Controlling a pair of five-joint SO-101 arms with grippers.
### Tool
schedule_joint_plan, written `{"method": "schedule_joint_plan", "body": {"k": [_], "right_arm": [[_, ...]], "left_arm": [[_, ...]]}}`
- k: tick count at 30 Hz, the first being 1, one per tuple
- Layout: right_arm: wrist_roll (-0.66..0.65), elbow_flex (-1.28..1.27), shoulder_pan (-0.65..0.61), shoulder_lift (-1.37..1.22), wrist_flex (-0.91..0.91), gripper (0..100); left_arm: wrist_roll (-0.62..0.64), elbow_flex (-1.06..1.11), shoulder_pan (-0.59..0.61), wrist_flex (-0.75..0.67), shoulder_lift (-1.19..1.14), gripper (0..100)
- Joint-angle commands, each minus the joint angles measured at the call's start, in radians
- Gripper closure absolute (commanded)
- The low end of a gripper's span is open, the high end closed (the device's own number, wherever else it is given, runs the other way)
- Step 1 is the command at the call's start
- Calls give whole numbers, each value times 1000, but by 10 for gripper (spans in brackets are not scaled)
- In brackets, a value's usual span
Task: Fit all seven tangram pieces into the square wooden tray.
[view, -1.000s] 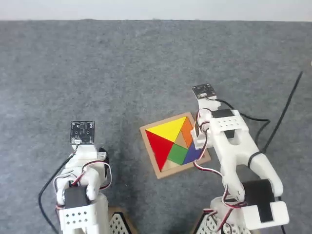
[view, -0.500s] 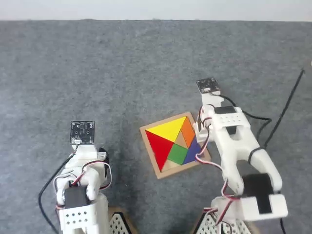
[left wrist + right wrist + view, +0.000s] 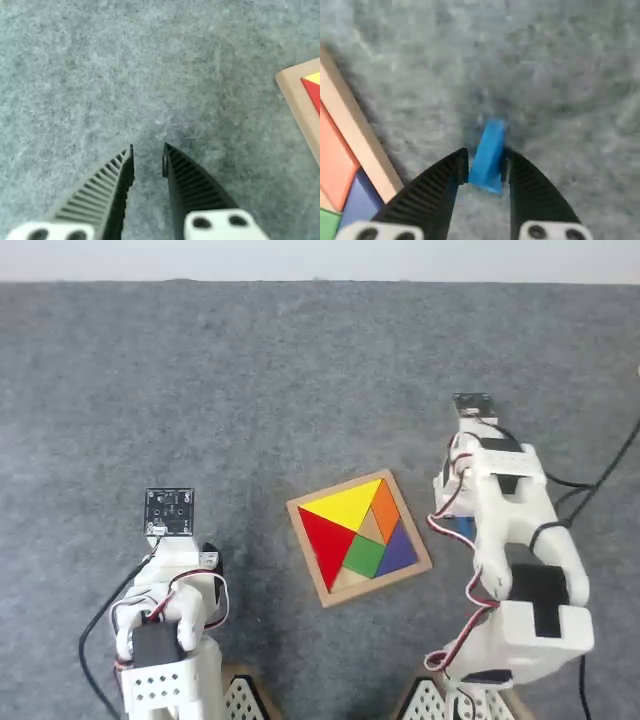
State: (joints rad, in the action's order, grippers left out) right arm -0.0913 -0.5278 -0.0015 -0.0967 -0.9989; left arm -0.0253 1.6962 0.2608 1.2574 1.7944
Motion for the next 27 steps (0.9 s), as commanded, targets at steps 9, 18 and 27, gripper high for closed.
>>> {"method": "schedule_joint_plan", "body": {"k": [9, 18, 27], "right_arm": [[-9, 46, -21, 16, -12, 953], [-2, 44, -33, 125, -67, 990], [-364, 14, -484, 378, -291, 991]], "left_arm": [[-2, -13, 6, 3, 20, 907], [-2, -13, 6, 3, 20, 907], [-2, -13, 6, 3, 20, 907]]}}
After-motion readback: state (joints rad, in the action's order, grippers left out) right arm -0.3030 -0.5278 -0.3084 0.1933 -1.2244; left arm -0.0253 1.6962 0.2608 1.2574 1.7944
